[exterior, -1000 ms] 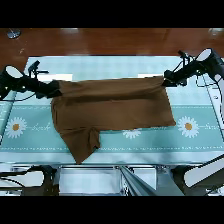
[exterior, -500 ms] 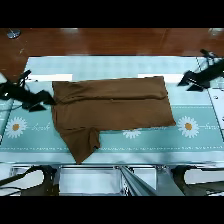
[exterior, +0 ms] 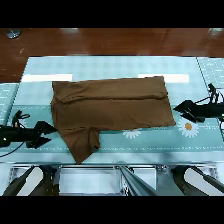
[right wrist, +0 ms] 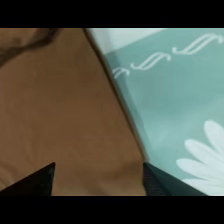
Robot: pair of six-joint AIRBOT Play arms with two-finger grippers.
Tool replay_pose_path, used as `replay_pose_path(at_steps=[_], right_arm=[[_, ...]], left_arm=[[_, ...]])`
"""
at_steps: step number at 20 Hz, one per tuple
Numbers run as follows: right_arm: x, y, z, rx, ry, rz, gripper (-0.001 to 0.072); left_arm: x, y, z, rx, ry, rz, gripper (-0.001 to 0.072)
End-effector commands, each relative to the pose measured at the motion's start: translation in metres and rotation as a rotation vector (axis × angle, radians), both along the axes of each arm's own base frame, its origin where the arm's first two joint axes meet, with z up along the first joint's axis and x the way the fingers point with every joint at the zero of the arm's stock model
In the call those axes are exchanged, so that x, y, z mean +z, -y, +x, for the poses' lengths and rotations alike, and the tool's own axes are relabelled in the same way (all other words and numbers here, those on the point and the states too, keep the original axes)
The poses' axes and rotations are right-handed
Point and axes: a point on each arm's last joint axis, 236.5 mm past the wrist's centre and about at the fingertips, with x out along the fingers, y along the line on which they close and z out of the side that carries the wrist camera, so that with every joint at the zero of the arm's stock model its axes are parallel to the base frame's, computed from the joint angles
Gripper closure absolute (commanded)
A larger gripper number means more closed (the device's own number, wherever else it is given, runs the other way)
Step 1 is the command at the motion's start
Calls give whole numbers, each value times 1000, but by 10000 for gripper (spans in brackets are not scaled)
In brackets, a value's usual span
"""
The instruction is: Fold the shirts.
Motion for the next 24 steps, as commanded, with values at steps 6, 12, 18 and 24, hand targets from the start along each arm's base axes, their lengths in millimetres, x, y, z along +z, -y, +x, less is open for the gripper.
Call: replay_pose_path(at_steps=[6,12,18,24], right_arm=[[1,-16,-3,-29,31,71,86],[3,27,-22,-111,-33,51,86],[-38,5,-82,1,-297,-23,86],[-53,-27,-77,88,-325,13,86]], left_arm=[[-17,73,-15,-102,41,-116,7],[-19,80,-13,-146,66,-95,620],[-10,87,2,-127,140,-131,686],[-10,87,2,-127,140,-131,687]])
